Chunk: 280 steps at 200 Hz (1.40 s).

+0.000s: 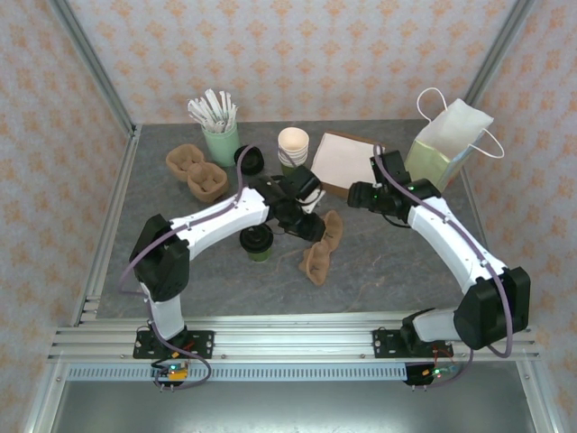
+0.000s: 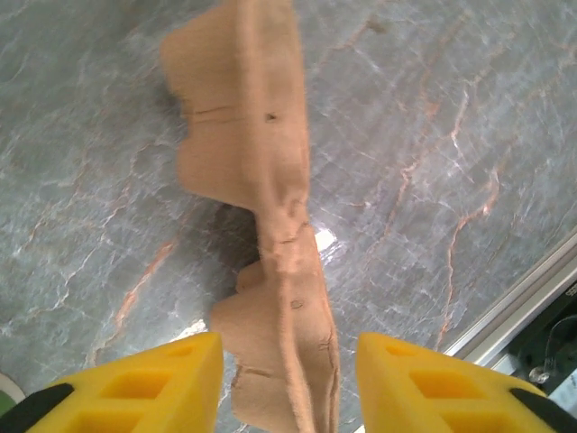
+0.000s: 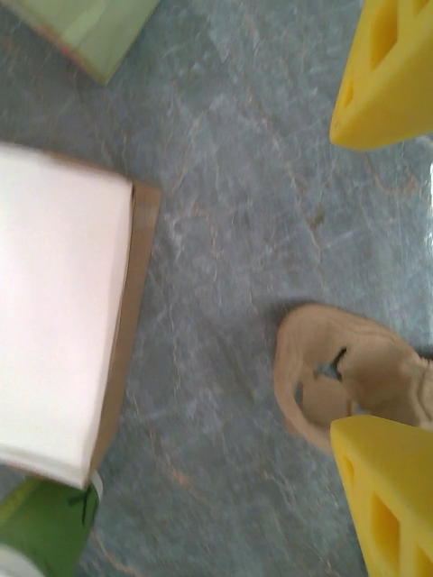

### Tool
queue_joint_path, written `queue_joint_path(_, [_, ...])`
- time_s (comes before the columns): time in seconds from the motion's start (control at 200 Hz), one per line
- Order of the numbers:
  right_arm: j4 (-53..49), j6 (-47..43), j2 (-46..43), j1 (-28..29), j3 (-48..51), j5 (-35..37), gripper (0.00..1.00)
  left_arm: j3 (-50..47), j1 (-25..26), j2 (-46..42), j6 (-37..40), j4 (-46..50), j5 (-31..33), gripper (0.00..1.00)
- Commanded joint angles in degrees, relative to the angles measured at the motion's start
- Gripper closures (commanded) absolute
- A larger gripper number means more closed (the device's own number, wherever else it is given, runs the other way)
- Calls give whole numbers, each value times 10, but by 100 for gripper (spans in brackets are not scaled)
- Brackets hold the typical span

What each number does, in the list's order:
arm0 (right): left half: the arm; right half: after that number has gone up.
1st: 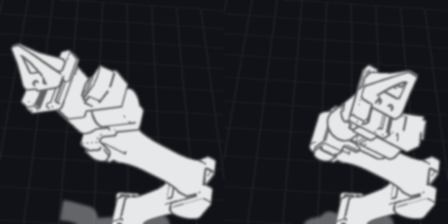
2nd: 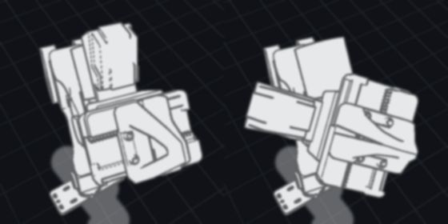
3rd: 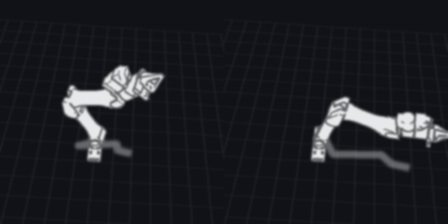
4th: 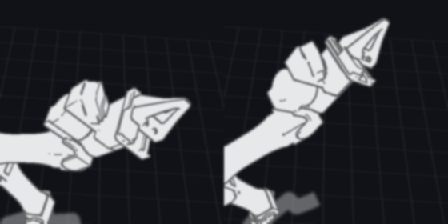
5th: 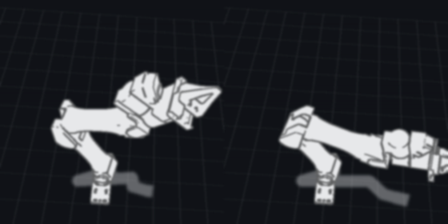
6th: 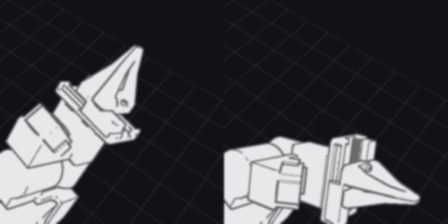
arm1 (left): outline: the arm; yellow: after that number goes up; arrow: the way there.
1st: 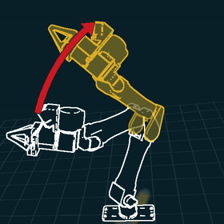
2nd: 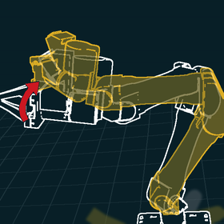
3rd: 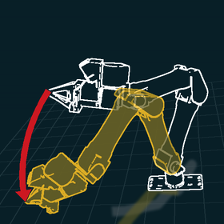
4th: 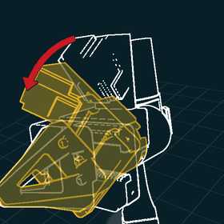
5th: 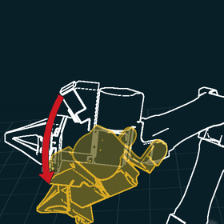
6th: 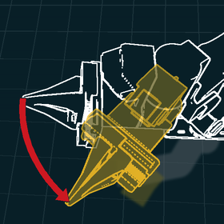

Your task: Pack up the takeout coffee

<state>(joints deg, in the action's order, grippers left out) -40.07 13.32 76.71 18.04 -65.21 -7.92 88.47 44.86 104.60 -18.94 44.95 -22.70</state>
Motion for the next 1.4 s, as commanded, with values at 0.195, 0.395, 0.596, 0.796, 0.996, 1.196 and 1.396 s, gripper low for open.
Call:
queue_joint_path(0.195, [-5, 0, -31, -23, 12, -4, 22, 54, 11, 70, 53, 50, 90, 44])
queue_joint_path(0.395, [3, 2, -32, -23, 21, -13, 22, 83, 2, 105, 72, 76, 76, 44])
queue_joint_path(0.596, [10, 3, -29, -22, 26, -20, 22, 87, -19, 116, 75, 79, 65, 49])
queue_joint_path(0.796, [15, 6, -25, -23, 27, -30, 22, 101, -34, 131, 76, 87, 52, 50])
queue_joint_path(0.996, [9, 3, -25, -22, 26, -20, 22, 116, -14, 91, 48, 88, 107, 46])
queue_joint_path(1.196, [15, 8, -41, -43, 34, -11, 22, 94, 13, 88, 27, 102, 135, 46])
queue_joint_path(1.396, [20, 11, -59, -57, 35, -11, 22, 113, 16, 120, 52, 131, 106, 44])
